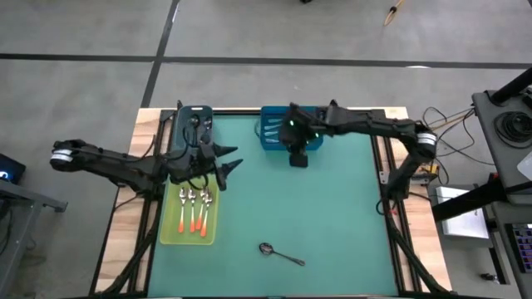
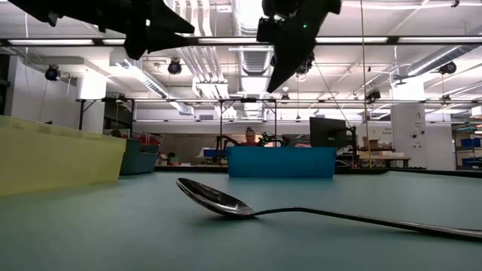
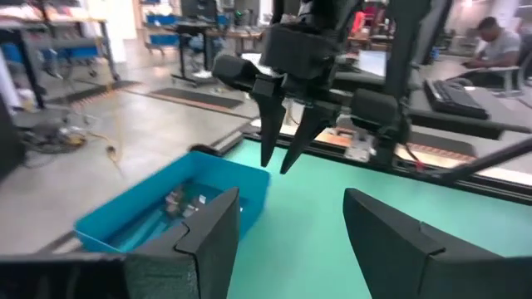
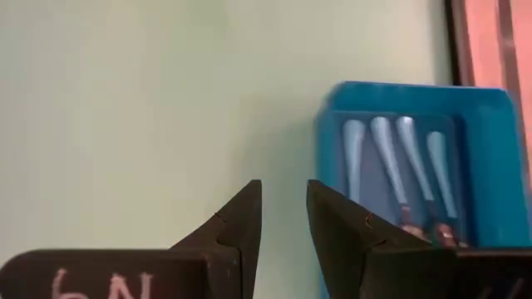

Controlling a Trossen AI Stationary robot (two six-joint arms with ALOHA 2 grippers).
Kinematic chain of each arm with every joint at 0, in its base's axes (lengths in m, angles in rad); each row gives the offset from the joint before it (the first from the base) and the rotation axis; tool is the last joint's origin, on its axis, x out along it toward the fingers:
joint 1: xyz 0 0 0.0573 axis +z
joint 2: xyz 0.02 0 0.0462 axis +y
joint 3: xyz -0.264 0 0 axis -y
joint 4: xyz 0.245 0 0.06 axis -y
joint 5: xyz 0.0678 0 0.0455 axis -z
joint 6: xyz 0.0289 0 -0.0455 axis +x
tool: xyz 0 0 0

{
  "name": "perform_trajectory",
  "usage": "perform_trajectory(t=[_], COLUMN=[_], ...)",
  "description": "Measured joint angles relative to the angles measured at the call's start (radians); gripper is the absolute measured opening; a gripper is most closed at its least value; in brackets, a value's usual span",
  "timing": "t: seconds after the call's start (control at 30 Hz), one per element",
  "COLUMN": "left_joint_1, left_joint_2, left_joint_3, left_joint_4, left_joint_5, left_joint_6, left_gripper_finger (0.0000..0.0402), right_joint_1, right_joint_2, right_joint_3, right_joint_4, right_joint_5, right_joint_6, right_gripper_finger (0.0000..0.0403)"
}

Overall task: Sort silverware by color (type)
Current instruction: Put the black spoon into the blue bin

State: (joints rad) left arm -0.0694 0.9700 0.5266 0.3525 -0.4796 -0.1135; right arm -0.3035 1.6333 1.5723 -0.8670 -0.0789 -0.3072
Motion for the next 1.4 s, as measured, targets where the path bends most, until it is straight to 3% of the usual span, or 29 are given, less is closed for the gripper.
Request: perform_trajectory(t=[0.4,0.67,0.93,1.1,1.4], left_joint_1=[-0.134,-0.243,-0.383,-0.442,-0.546], left_joint_2=[0.176,0.336,0.514,0.612,0.752], left_joint_3=[0.057,0.235,0.407,0.467,0.494], left_joint_4=[0.010,-0.229,-0.444,-0.466,-0.418], left_joint_5=[0.000,-0.001,-0.034,-0.068,-0.068], left_joint_6=[-0.132,-0.146,-0.179,-0.194,-0.247], left_gripper_finger=[0.0197,0.0190,0.0131,0.0084,0.0017], right_joint_1=[0.228,0.412,0.593,0.680,0.818], right_joint_2=[-0.156,-0.159,-0.159,-0.159,-0.153], right_joint_3=[-0.309,-0.409,-0.499,-0.556,-0.581], right_joint_4=[0.192,0.229,0.387,0.499,0.519], right_joint_5=[0.048,0.083,0.161,0.227,0.372], right_joint_6=[0.192,0.364,0.515,0.584,0.676], right_gripper_finger=[0.0089,0.0089,0.0089,0.0089,0.0089])
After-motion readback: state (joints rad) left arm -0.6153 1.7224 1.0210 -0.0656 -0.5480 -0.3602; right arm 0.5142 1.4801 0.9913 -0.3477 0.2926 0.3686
